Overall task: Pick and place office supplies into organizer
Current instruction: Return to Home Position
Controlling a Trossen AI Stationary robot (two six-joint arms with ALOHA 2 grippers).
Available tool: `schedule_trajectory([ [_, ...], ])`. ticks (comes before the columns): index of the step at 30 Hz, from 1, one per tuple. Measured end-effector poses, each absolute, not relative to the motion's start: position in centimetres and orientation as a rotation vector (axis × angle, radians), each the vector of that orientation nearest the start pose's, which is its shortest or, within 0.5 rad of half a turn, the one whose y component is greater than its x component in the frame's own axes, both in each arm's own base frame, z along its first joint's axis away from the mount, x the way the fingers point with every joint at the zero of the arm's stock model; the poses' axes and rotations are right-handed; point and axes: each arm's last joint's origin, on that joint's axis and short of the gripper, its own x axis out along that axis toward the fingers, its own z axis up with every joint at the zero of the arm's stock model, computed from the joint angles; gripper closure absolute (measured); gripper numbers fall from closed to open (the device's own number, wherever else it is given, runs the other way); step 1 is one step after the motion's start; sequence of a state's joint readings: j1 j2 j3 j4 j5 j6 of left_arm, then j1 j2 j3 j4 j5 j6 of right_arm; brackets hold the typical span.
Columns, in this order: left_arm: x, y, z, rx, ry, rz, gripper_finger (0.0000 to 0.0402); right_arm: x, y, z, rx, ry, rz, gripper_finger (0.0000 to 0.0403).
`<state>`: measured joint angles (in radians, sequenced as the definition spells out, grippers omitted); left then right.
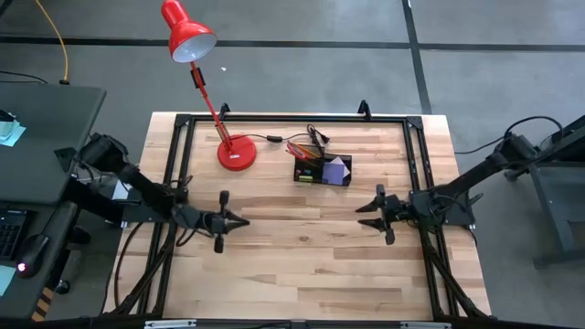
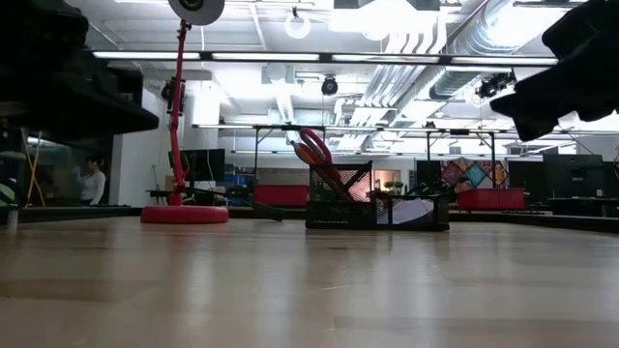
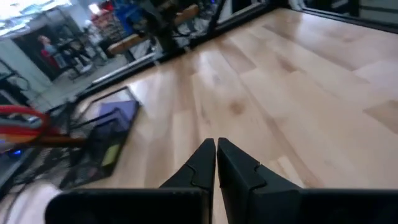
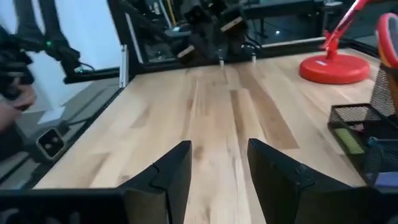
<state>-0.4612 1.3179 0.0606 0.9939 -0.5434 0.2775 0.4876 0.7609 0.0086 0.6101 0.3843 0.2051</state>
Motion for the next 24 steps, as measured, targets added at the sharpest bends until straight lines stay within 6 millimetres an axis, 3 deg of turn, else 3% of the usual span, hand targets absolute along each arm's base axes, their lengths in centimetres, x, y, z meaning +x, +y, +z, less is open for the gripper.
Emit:
schedule_trajectory([
  [12, 13.9, -5.1, 13.9, 0.445, 0.187, 0.074, 0.0392, 11.7, 5.4, 16.9, 0.087, -0.014, 0.177, 0.0249],
  [24, 10.8, -3.4, 15.4, 0.414, 0.159, 0.138, 0.0391, 10.8, 4.9, 16.9, 0.118, 0.003, 0.176, 0.0246],
])
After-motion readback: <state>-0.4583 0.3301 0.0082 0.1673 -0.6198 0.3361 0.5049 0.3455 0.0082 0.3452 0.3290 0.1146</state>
